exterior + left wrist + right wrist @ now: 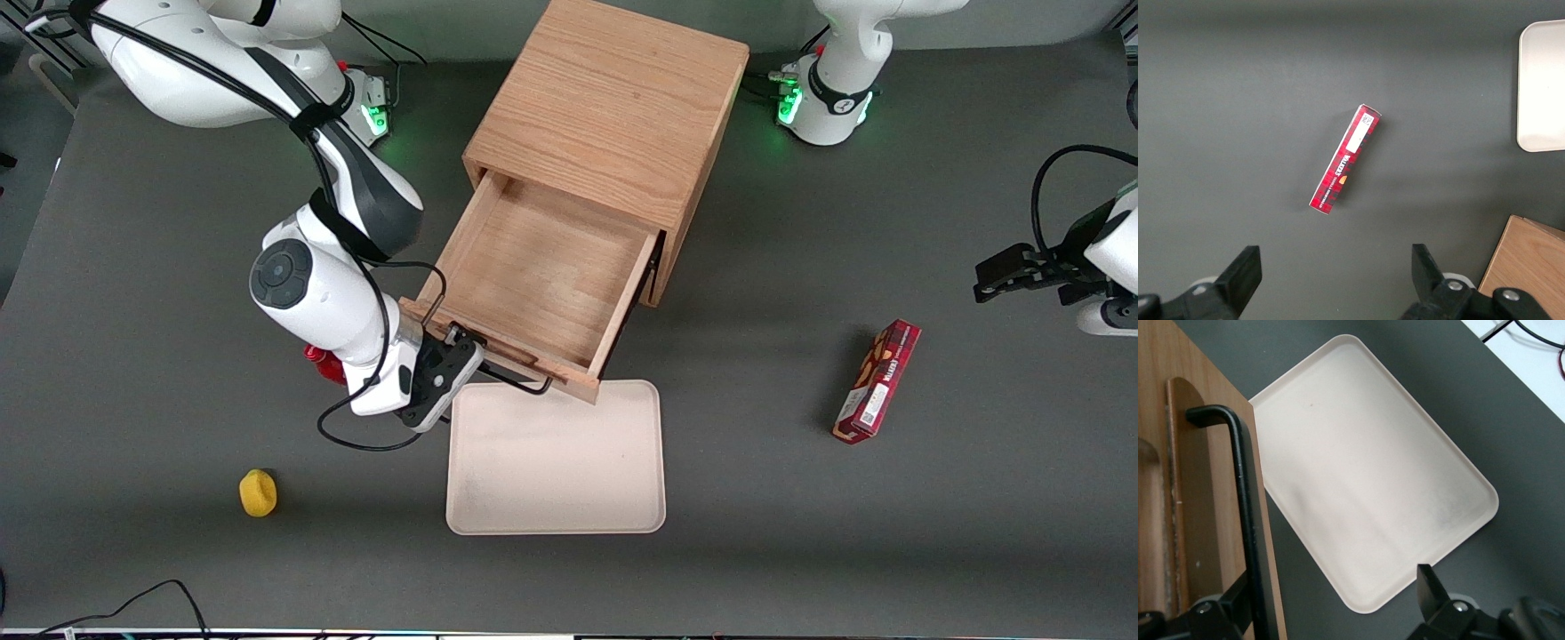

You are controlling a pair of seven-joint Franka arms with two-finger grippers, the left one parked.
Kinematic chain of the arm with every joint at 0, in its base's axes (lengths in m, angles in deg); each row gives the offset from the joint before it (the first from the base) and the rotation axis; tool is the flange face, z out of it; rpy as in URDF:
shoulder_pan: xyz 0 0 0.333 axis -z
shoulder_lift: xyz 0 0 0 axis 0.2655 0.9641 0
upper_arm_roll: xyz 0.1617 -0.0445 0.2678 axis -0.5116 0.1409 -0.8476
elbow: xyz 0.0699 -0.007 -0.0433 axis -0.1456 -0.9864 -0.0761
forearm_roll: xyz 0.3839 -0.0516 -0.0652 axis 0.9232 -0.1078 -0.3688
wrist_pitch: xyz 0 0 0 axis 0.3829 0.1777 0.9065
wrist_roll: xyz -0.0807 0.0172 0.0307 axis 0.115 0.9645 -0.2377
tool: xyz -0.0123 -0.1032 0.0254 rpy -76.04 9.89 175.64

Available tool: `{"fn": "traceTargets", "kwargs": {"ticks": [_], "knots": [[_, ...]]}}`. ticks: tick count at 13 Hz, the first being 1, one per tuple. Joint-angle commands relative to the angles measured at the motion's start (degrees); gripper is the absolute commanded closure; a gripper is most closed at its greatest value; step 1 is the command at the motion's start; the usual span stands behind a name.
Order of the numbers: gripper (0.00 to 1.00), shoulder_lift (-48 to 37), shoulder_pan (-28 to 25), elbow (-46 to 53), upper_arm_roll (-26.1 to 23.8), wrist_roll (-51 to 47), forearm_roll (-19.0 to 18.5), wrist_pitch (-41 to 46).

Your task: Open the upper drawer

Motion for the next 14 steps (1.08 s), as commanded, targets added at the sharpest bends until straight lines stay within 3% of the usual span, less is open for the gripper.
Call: {"fn": "traceTargets", "kwargs": {"ticks": [1, 3, 6, 9, 11, 14], "knots": [[0.00, 0.5, -0.2, 1.5, 1.1, 2.2, 0.9, -1.2], [0.00, 0.3, -0.1, 1.9, 1.1, 2.1, 1.2, -1.2], [0.00, -0.4, 0.4, 2.7, 1.1, 1.9, 6.4, -1.1], [0.00, -0.5, 1.2, 3.4, 1.1, 2.2, 16.5, -0.5], [0.00, -1.2, 2.3, 4.5, 1.1, 2.1, 19.2, 2.2], [0.00, -5.0, 5.0, 7.7, 1.2, 0.5, 27.8, 9.9]]}}
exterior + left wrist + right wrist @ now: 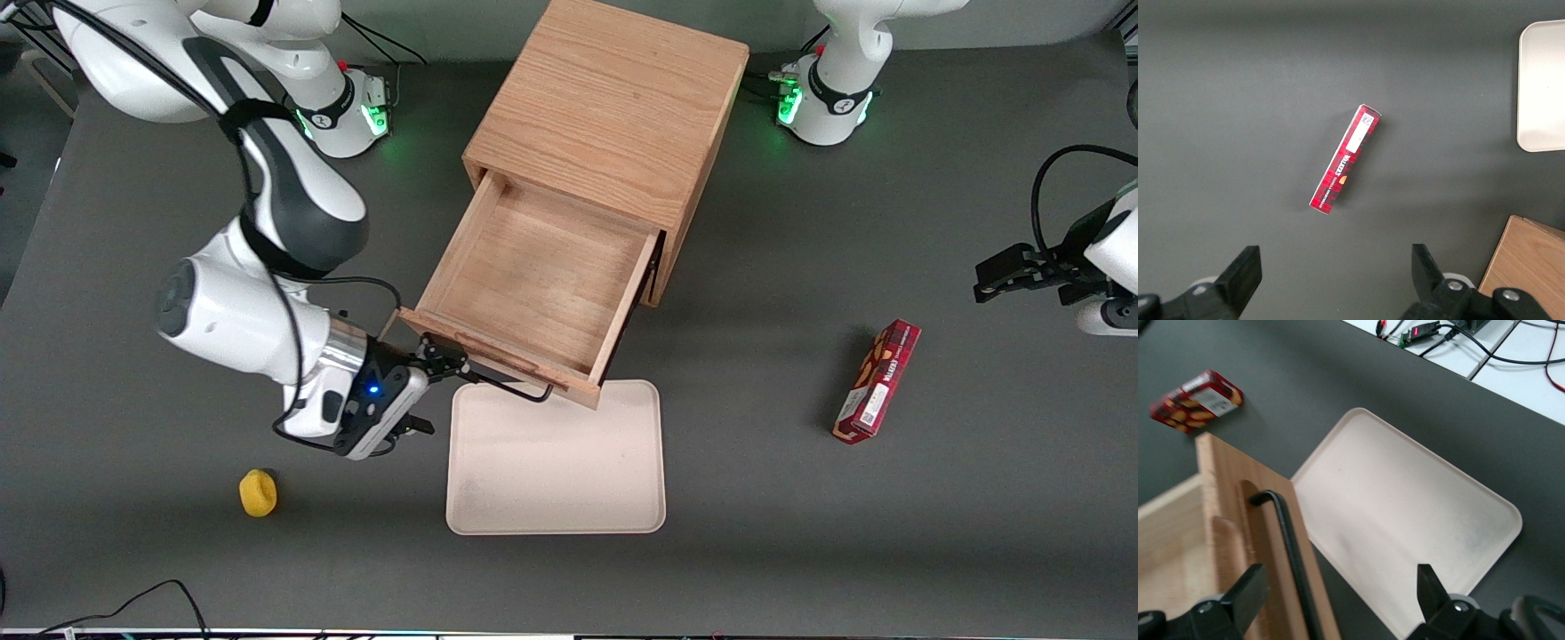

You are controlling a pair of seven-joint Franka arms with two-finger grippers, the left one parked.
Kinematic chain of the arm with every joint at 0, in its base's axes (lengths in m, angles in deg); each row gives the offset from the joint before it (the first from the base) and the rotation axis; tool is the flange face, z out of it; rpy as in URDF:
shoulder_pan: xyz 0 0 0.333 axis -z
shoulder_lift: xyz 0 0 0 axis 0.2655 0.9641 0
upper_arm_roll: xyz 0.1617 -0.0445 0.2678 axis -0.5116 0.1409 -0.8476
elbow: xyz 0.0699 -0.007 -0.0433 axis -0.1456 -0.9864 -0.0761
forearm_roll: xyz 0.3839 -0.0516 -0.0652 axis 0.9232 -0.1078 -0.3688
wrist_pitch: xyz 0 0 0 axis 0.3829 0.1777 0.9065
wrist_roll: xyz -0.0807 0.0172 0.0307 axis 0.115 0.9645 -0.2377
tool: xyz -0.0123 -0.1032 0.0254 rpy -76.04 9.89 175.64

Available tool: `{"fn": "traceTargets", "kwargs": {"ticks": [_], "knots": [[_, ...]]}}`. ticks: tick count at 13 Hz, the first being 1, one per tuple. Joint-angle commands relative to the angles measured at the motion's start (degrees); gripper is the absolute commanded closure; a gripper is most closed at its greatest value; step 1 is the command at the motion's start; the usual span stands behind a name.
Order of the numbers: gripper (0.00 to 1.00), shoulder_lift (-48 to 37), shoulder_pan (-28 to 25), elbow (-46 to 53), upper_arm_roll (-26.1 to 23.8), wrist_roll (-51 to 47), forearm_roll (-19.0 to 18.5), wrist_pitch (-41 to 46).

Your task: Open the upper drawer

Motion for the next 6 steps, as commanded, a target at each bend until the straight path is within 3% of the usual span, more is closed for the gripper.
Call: {"fn": "traceTargets", "kwargs": {"ticks": [1, 4, 6], "knots": [[0.00, -6.5, 3.7, 0.5, 1.3, -3.2, 7.1, 6.0], [0.00, -16.3, 5.3, -2.0, 7.1, -16.4, 4.9, 16.1], [0.00, -21.7, 6.8, -3.7, 9.1, -22.0, -1.5, 25.3]]}}
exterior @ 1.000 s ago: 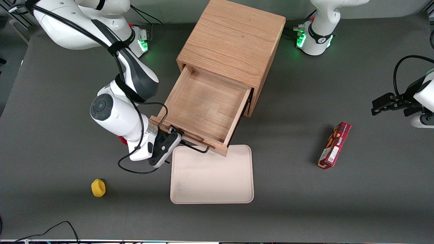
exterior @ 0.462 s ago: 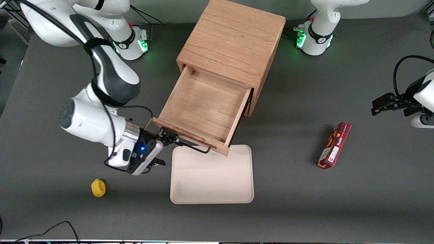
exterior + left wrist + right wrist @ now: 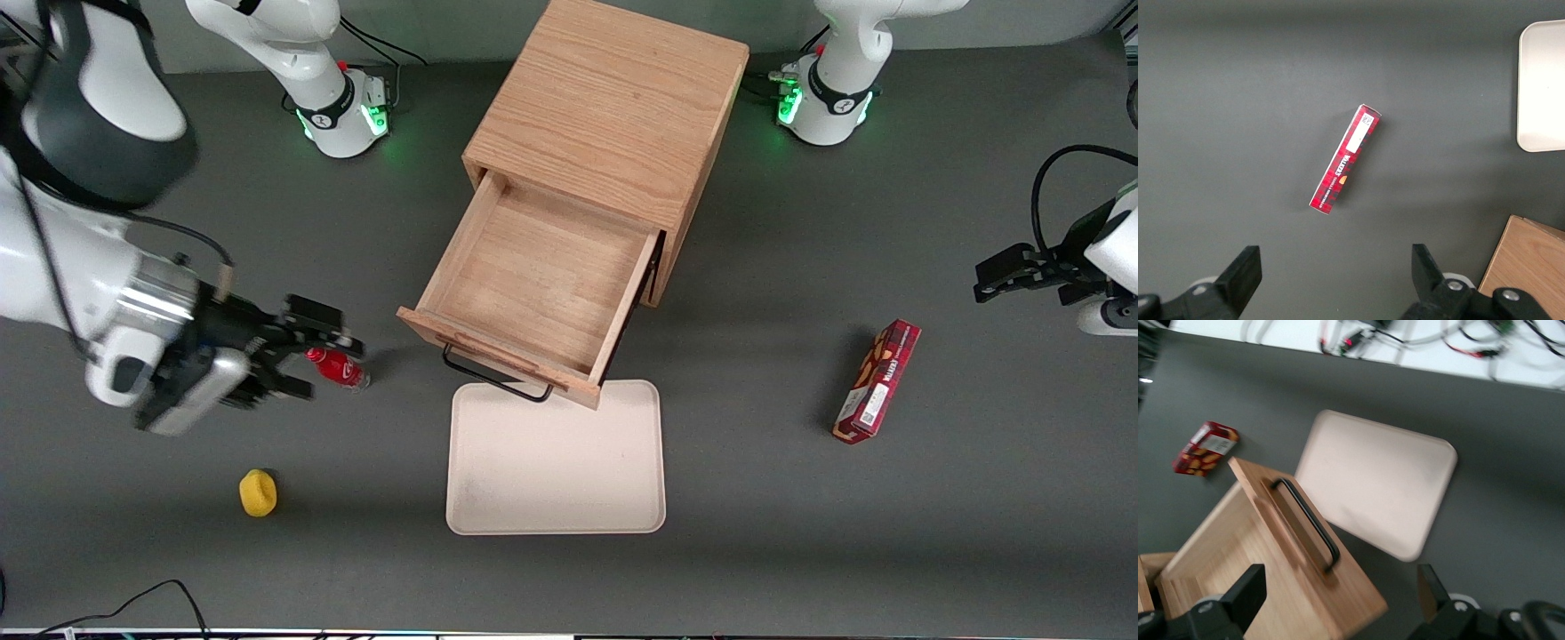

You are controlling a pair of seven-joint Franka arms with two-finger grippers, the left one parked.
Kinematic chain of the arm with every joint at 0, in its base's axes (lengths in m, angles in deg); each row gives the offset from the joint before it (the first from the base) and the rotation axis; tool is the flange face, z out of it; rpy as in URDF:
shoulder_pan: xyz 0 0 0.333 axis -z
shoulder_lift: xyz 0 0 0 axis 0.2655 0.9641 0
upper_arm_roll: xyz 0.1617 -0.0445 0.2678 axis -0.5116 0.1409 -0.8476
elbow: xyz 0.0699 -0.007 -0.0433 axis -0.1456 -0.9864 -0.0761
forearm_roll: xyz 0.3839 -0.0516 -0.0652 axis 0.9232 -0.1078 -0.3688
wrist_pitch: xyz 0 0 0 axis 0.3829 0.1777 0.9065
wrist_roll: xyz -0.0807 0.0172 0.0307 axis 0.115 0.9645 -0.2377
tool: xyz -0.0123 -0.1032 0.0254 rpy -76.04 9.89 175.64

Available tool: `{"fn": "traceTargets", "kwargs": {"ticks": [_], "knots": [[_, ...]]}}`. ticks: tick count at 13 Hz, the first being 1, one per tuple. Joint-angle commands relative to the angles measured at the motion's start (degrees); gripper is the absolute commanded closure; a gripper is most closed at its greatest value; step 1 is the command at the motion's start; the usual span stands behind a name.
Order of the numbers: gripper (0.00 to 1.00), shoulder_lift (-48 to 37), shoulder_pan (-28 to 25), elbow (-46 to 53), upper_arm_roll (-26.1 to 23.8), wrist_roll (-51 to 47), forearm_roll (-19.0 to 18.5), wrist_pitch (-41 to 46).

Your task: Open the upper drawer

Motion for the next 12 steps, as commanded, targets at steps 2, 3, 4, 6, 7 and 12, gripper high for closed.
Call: {"fn": "traceTargets", "kwargs": {"ticks": [2, 3, 4, 6, 7, 12], "knots": [[0.00, -11.0, 2.5, -6.3, 2.9, -14.2, -11.5, 12.6], [0.00, -12.6, 3.5, -6.9, 3.0, -17.8, -15.8, 13.3], [0.00, -14.1, 3.7, -7.6, 2.9, -18.4, -19.8, 15.5], [0.00, -16.5, 4.4, -10.5, 3.0, -20.4, -22.3, 16.6], [0.00, -16.5, 5.4, -10.6, 3.0, -20.0, -22.0, 15.3], [0.00, -16.5, 5.8, -10.8, 3.0, -20.0, -21.7, 14.0]]}}
